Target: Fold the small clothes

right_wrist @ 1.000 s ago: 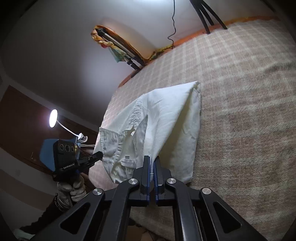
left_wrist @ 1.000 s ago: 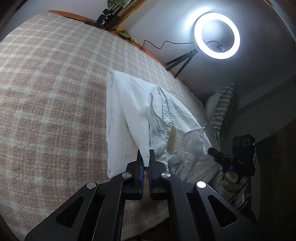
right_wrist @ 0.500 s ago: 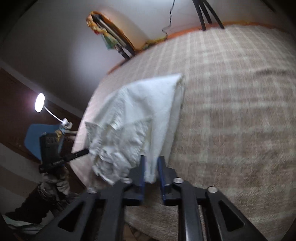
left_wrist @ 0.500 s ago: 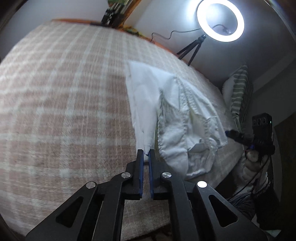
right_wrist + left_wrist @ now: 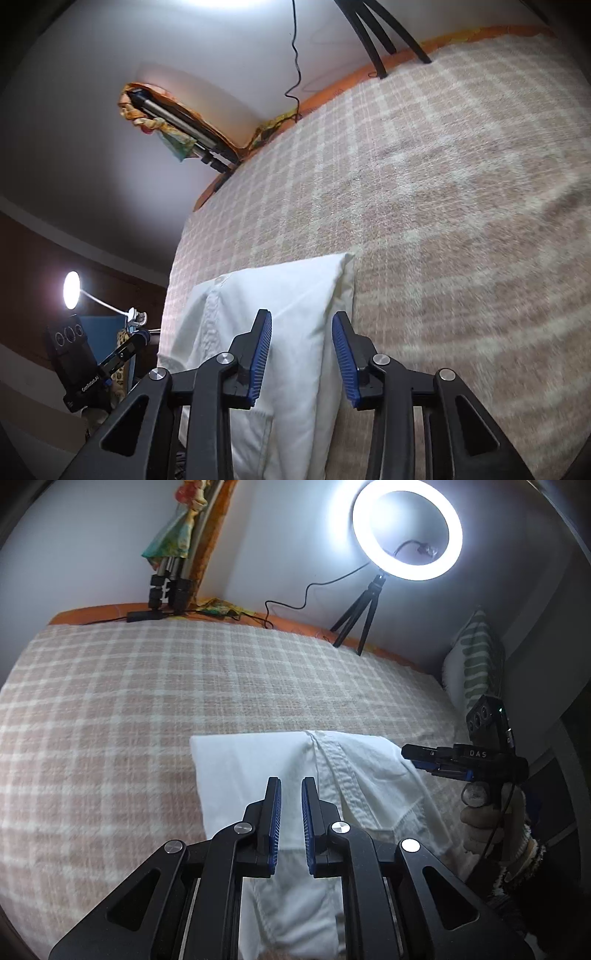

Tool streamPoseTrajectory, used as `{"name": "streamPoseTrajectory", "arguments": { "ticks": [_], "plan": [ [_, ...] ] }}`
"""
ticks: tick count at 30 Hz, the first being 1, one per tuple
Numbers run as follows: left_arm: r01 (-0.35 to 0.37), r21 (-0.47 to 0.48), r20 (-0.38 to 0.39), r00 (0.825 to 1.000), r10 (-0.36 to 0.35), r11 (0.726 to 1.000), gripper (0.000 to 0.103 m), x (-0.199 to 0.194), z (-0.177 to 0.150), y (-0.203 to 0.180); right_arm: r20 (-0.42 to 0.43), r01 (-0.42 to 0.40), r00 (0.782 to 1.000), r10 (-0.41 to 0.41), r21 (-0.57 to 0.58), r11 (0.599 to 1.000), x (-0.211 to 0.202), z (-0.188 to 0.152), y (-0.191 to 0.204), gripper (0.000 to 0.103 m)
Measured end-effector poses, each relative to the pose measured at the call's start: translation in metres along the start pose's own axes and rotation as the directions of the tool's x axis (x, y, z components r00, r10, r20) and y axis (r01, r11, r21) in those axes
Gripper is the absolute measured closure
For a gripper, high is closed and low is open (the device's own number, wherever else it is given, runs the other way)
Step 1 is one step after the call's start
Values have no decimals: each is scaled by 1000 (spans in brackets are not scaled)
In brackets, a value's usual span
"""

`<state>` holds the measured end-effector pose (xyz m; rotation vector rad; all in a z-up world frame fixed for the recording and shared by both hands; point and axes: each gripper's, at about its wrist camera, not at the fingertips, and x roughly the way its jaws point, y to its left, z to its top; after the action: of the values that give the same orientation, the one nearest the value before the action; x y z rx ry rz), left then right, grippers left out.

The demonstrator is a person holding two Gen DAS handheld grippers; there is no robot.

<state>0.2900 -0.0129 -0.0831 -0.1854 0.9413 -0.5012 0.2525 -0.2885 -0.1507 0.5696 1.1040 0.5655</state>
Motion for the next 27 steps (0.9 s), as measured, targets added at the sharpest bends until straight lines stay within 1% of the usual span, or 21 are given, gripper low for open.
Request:
{"name": "streamPoseTrajectory", "arguments": {
  "ticks": [3, 8, 13, 18, 21, 23, 27],
  "plan": [
    [-36, 38, -13, 999, 36, 999, 93, 16, 2, -3, -13, -9, 1000, 9, 25, 1000, 13, 7, -6, 67],
    [-90, 85, -48, 994, 94, 992, 93, 36, -1, -4, -14, -33, 999, 34, 50, 998, 21, 18, -10, 69],
    [-122, 128, -51, 990, 129, 984, 94, 41, -3, -5, -19, -47, 999, 48, 68, 997, 29, 23, -13, 73],
    [-132, 130, -53, 989, 140, 983, 93, 42, -3, -3, -25, -42, 999, 43, 41, 998, 36, 27, -6, 78],
    [-135, 136, -54, 988, 143, 982, 93, 44, -3, -3, -15, -27, 1000, 27, 21, 999, 38, 29, -2, 84],
    [-136, 137, -56, 988, 144, 981, 93, 45, -3, -3, -9, -13, 1000, 13, 5, 1000, 39, 31, 1, 90],
    [-126, 122, -62, 989, 134, 985, 93, 48, -1, 1, 2, 23, 1000, -23, -55, 998, 39, 32, 11, 95]
  ]
}}
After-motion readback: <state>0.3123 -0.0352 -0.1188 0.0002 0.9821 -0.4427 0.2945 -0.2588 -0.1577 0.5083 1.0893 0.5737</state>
